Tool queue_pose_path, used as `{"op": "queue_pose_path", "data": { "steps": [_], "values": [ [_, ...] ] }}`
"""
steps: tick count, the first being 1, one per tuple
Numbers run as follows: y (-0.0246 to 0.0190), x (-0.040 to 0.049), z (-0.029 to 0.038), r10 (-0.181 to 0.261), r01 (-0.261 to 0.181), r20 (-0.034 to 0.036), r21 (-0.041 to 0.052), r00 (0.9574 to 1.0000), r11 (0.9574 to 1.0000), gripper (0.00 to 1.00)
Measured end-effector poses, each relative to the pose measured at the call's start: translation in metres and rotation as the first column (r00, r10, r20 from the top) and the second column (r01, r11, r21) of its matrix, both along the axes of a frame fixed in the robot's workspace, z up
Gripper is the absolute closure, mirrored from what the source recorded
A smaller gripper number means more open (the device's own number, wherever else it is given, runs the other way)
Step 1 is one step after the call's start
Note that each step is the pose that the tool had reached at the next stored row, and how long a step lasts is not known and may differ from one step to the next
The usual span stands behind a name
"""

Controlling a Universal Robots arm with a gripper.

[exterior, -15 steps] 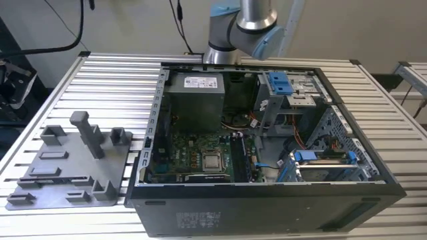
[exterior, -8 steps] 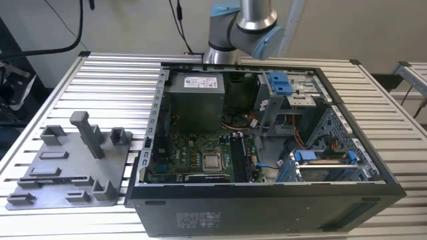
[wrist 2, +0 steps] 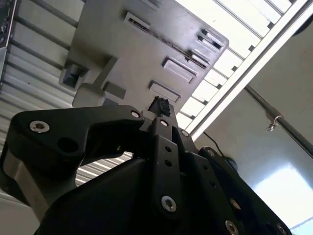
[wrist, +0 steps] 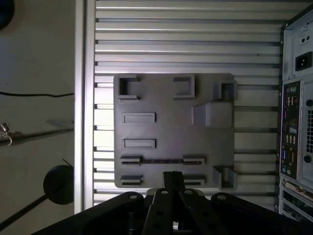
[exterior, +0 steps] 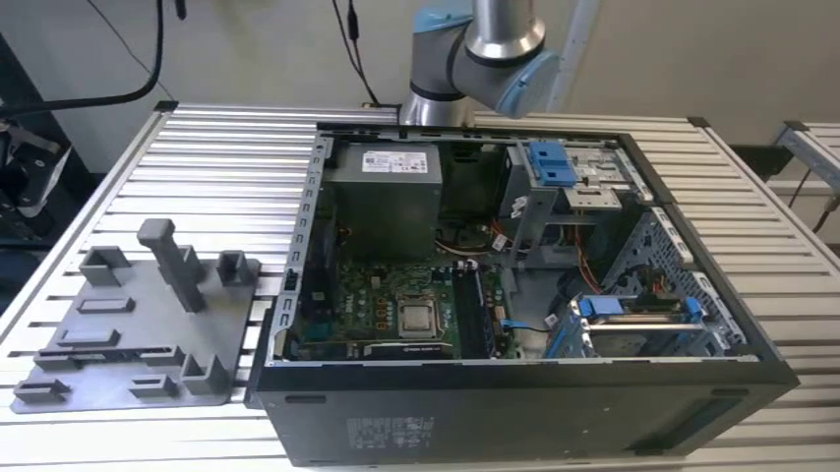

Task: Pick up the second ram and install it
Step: 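Pick up the second ram and move it above second insertion slot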

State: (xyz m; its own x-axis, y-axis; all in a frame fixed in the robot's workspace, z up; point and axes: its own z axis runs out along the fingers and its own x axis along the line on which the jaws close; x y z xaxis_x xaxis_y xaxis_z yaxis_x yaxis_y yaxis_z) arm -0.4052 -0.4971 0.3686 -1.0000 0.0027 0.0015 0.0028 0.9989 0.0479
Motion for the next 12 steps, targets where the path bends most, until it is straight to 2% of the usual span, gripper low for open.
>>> {"op": "queue_pose_path", "data": {
  "steps": [7,12],
  "values": [
    [0.0,0.0,0.0,0.001,-0.001,-0.0003,0.0,1.0,1.0,0.89],
    [0.0,0.0,0.0,0.053,-0.053,-0.0002,-0.0006,0.9986,0.9986,0.89]
  ]
}}
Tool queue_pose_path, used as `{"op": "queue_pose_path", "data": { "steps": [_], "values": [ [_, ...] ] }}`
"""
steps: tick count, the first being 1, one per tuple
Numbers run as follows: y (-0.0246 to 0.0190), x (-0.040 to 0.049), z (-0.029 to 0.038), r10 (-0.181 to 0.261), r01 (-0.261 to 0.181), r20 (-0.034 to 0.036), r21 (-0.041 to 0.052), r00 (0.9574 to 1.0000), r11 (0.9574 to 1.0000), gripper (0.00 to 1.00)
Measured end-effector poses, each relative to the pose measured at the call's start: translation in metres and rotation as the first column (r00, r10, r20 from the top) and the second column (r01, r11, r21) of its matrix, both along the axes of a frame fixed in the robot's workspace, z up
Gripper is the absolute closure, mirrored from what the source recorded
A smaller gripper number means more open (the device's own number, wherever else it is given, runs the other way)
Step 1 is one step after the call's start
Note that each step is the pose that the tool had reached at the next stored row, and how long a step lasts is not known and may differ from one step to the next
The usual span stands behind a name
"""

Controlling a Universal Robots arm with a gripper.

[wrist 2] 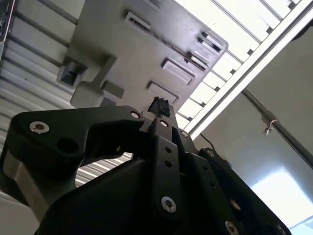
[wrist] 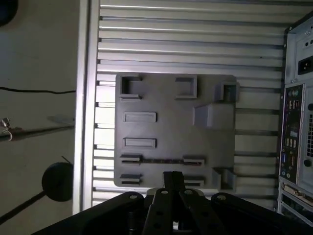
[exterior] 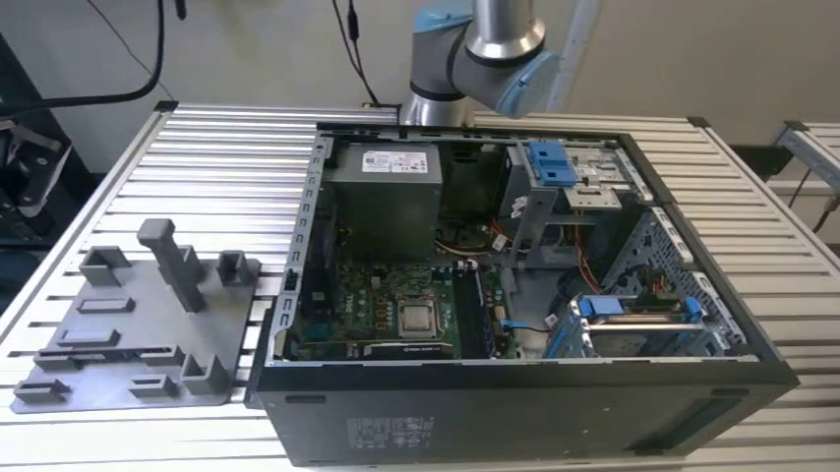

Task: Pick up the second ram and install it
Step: 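Pick up the second ram and move it above second insertion slot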

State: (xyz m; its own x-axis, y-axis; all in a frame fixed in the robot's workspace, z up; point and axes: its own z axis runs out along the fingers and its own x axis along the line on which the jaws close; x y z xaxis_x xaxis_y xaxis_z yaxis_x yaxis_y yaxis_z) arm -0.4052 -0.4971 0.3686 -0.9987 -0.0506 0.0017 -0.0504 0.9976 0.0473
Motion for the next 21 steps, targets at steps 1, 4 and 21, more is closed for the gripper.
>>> {"op": "queue_pose_path", "data": {
  "steps": [1,4,21],
  "values": [
    [0.0,0.0,0.0,0.015,-0.015,-0.0001,-0.0006,0.9999,0.9999,0.89],
    [0.0,0.0,0.0,0.06,-0.06,-0.0001,-0.0027,0.9982,0.9982,0.89],
    [0.0,-0.0004,0.0,0.357,-0.357,-0.0022,-0.013,0.9342,0.9341,0.89]
  ]
}}
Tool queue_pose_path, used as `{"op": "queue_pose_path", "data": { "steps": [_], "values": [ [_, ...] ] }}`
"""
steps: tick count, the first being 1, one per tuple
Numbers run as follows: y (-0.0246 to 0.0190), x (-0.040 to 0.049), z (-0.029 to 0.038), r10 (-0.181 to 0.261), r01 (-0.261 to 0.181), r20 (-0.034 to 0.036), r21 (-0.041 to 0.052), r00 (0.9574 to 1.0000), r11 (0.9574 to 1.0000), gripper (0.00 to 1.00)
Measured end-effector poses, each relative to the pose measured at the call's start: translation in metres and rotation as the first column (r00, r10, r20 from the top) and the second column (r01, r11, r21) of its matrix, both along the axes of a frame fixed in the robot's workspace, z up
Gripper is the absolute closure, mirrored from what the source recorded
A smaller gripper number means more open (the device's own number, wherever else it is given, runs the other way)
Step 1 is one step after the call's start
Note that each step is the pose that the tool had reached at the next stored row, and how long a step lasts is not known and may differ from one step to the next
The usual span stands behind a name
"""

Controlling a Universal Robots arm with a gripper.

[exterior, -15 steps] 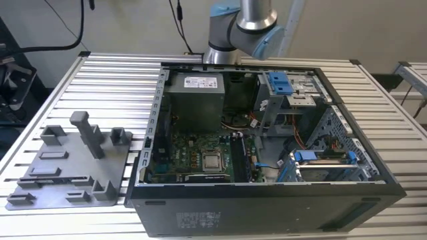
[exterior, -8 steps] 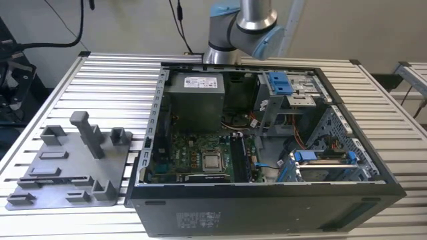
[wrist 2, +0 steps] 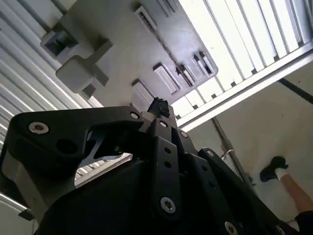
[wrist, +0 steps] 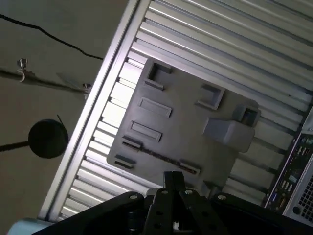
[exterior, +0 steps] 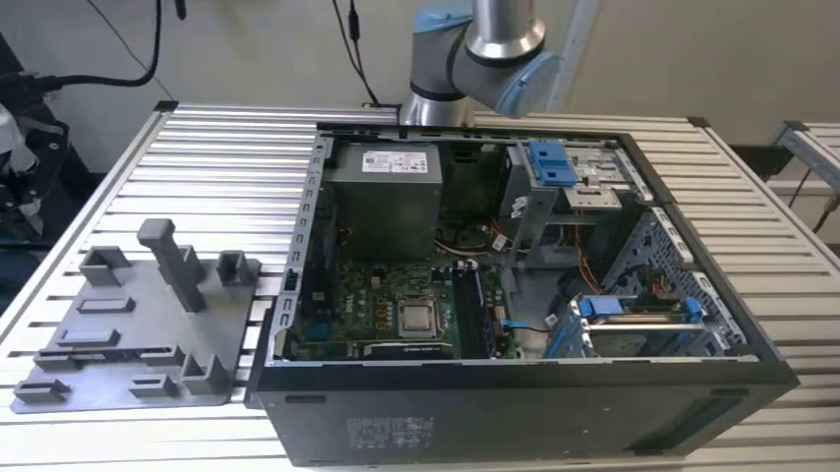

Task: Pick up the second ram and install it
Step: 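Pick up the second ram and move it above second insertion slot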

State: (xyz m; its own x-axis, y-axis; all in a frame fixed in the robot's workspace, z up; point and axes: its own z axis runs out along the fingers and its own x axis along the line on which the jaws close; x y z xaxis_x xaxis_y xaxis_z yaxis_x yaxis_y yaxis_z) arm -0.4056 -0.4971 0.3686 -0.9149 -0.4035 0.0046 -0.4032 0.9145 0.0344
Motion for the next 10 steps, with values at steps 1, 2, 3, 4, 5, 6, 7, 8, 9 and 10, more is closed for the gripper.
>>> {"op": "queue_pose_path", "data": {
  "steps": [1,2,3,4,5,6,7,8,9,10],
  "values": [
    [0.0,0.0,0.0,0.017,-0.017,0.0,-0.0003,0.9999,0.9999,0.89],
    [0.0,0.0,0.0,0.037,-0.037,0.0,-0.0008,0.9993,0.9993,0.89],
    [0.0,0.0,0.0,0.054,-0.054,0.0,-0.0013,0.9985,0.9985,0.89],
    [0.0,0.0,0.0,0.073,-0.073,-0.0001,-0.0018,0.9974,0.9974,0.89],
    [0.0,0.0,0.0,0.09,-0.09,-0.0001,-0.0022,0.9959,0.9959,0.89],
    [0.0,0.0,0.0,0.108,-0.108,-0.0001,-0.0027,0.9941,0.9941,0.89],
    [0.0,0.0,0.0,0.126,-0.126,-0.0002,-0.0032,0.992,0.992,0.89],
    [0.0,-0.0001,-0.0001,0.146,-0.146,-0.0002,-0.0035,0.9894,0.9893,0.89],
    [0.0,-0.0001,0.0,0.162,-0.162,-0.0003,-0.0041,0.9868,0.9868,0.89],
    [0.0,-0.0004,0.0,0.176,-0.176,-0.0006,-0.0053,0.9843,0.9843,0.89]
  ]
}}
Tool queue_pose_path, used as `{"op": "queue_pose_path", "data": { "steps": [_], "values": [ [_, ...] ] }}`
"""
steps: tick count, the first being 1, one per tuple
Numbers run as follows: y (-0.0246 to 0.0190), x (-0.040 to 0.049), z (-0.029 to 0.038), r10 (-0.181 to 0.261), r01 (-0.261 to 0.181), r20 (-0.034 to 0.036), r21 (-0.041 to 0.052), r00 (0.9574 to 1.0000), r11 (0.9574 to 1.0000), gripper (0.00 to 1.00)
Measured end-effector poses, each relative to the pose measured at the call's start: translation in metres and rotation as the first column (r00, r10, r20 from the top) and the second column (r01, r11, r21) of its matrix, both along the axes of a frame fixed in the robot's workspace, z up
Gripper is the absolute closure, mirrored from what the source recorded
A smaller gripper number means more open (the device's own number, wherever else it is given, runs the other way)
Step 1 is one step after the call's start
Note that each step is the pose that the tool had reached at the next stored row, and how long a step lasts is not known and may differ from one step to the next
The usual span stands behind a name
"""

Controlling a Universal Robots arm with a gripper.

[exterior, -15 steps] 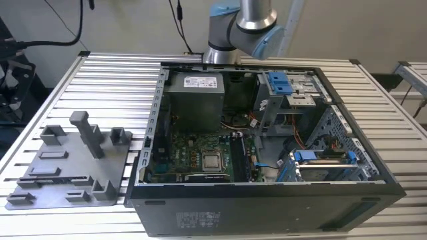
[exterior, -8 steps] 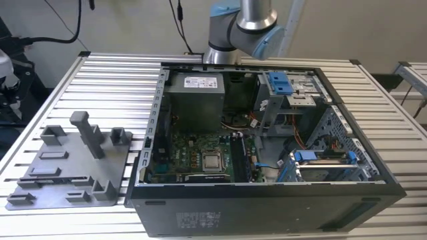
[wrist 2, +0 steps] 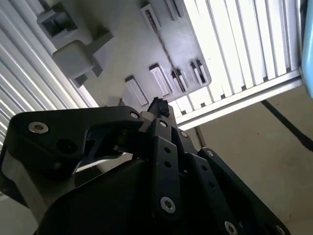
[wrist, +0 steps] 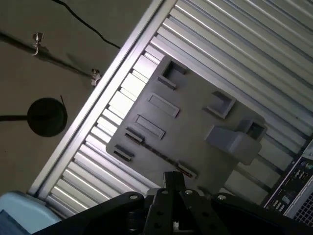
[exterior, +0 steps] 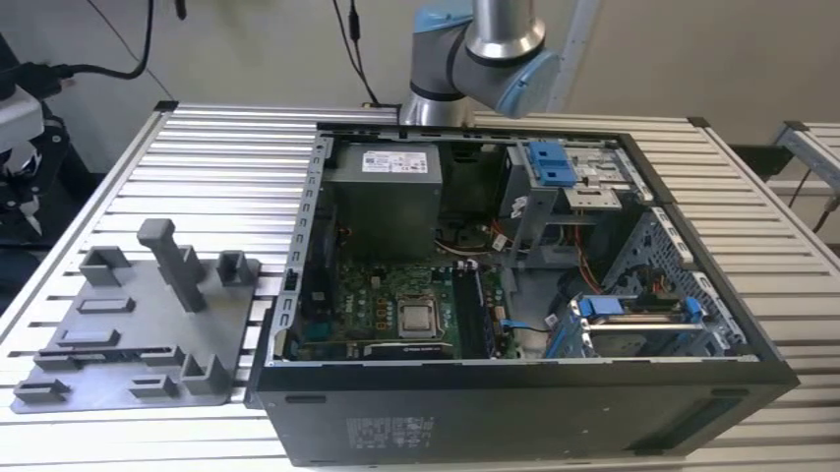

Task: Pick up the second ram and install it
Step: 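Pick up the second ram and move it above second insertion slot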

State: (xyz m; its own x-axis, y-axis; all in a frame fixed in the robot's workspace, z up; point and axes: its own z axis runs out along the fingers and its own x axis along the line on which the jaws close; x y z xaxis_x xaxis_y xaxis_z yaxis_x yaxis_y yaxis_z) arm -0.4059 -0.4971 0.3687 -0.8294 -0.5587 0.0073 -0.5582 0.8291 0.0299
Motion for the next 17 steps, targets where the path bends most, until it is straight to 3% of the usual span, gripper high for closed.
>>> {"op": "queue_pose_path", "data": {
  "steps": [3,12,17],
  "values": [
    [-0.0001,-0.0004,-0.0001,0.027,-0.027,0.0001,-0.0038,0.9996,0.9996,0.89],
    [0.0002,-0.0007,0.0,0.036,-0.036,0.0014,-0.0042,0.9993,0.9993,0.89],
    [0.0002,-0.001,-0.0013,0.081,-0.081,0.0108,-0.0046,0.9967,0.9967,0.89]
  ]
}}
